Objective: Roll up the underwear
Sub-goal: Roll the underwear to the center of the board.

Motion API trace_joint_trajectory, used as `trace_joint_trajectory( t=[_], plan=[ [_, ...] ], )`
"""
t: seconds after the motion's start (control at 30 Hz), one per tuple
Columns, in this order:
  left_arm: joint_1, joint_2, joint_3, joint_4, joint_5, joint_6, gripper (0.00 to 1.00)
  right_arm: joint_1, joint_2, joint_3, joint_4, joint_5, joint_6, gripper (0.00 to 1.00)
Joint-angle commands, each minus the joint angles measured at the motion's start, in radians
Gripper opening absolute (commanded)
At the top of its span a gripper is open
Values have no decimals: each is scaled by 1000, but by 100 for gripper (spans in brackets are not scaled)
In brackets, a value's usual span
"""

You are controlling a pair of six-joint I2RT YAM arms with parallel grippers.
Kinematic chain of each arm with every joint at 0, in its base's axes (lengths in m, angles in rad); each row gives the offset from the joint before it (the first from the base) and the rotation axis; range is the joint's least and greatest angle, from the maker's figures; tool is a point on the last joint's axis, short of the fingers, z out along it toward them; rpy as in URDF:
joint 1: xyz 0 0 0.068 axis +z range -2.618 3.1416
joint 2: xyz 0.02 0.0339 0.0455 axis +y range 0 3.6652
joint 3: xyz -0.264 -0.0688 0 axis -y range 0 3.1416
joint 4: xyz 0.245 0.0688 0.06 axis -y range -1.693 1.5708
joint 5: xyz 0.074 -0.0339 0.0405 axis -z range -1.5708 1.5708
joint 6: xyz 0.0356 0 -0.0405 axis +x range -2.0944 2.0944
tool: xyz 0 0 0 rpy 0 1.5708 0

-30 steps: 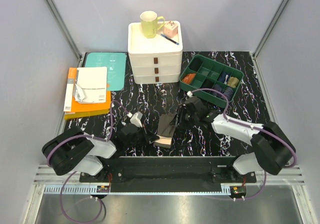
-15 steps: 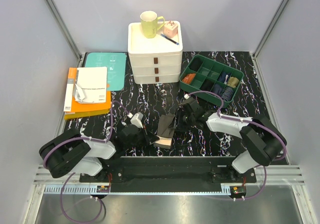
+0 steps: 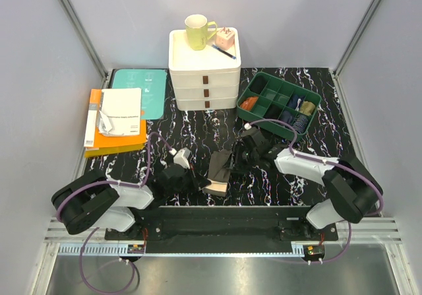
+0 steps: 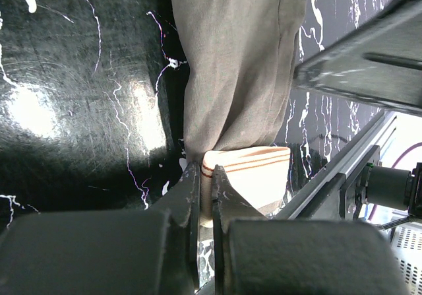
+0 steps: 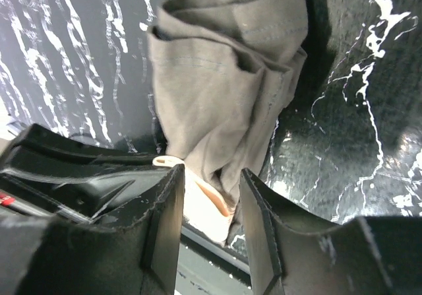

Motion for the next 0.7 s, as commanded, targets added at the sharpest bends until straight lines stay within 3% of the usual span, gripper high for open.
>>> trace_joint_trajectory(
  t=[0.0, 0.57, 0.67],
  plan=[
    [-10, -10, 19, -28, -34, 26, 0, -3, -82, 58, -63, 52, -21, 46],
    [-22, -10, 33, -48, -34, 28, 0, -3, 79, 67, 60, -10, -22, 45],
    [-24, -11, 38, -53, -59, 31, 0, -1, 94, 67, 61, -10, -27, 37]
  ],
)
